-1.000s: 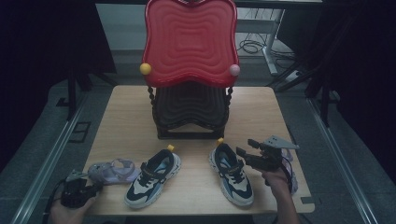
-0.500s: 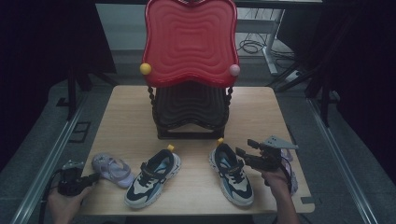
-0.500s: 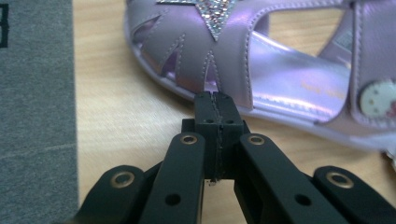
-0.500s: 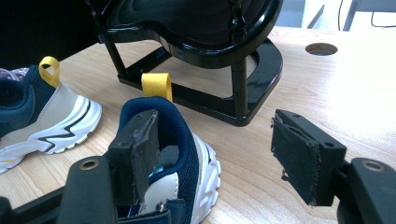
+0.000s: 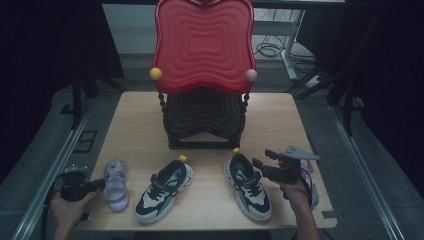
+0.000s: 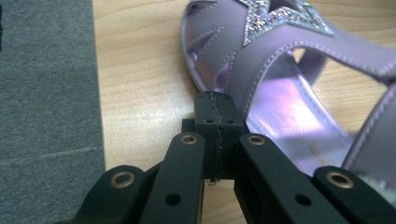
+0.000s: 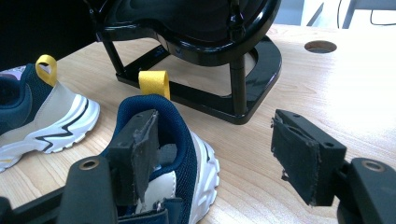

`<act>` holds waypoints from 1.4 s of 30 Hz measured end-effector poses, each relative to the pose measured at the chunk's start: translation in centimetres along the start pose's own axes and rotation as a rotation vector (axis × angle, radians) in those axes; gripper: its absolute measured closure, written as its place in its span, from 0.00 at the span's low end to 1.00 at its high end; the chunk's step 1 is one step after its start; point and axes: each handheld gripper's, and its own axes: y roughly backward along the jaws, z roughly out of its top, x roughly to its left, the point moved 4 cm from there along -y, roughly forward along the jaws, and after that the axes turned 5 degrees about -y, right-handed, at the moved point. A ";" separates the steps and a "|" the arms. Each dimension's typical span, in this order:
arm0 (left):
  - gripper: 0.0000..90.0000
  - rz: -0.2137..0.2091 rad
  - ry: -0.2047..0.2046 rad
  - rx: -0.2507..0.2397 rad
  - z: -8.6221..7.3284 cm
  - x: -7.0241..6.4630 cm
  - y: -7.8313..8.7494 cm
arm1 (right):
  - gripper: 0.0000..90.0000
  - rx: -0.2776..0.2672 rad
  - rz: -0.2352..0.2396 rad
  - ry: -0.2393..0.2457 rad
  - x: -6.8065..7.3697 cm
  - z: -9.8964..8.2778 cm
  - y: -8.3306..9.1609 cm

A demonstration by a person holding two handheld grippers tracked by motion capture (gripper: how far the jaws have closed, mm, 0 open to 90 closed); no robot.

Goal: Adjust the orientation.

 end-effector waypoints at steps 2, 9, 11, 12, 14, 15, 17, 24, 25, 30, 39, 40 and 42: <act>1.00 -0.005 -0.001 0.001 0.2 0.1 -0.1 | 0.36 0.000 -0.001 0.001 0.0 0.0 0.0; 1.00 -0.042 0.003 0.012 0.8 0.7 -0.6 | 0.36 0.006 0.000 0.001 0.1 -0.1 -0.1; 1.00 -0.047 -0.001 0.016 0.9 0.8 -0.7 | 0.36 0.008 -0.001 0.000 0.0 -0.2 -0.2; 1.00 -0.050 -0.001 0.014 1.0 0.8 -0.7 | 0.36 0.009 -0.002 -0.001 0.0 -0.2 -0.2; 1.00 -0.056 -0.007 0.015 1.1 0.9 -0.7 | 0.36 0.010 -0.004 -0.002 0.0 -0.2 -0.2; 1.00 -0.062 -0.008 0.011 1.2 0.9 -0.7 | 0.36 0.012 -0.005 -0.001 0.0 -0.2 -0.2; 1.00 -0.067 -0.006 0.002 1.4 1.1 -0.5 | 0.36 0.011 -0.006 -0.002 0.0 -0.3 -0.2; 1.00 -0.095 0.005 -0.001 2.5 1.6 -1.1 | 0.36 0.016 -0.010 0.002 -0.1 -0.4 -0.3; 1.00 -0.093 0.004 -0.002 2.6 1.6 -1.2 | 0.36 0.016 -0.010 0.002 -0.1 -0.4 -0.3; 1.00 -0.102 0.008 0.001 3.2 1.7 -1.4 | 0.36 0.013 -0.012 0.001 -0.1 -0.3 -0.2; 1.00 -0.120 -0.006 0.008 4.5 1.4 -2.2 | 0.36 0.022 -0.013 -0.001 -0.2 -0.5 -0.4; 1.00 -0.118 -0.010 0.009 4.8 1.2 -2.4 | 0.36 0.024 -0.015 0.003 -0.2 -0.5 -0.4; 1.00 -0.119 -0.014 0.010 4.9 1.2 -2.4 | 0.36 0.024 -0.015 0.003 -0.2 -0.5 -0.4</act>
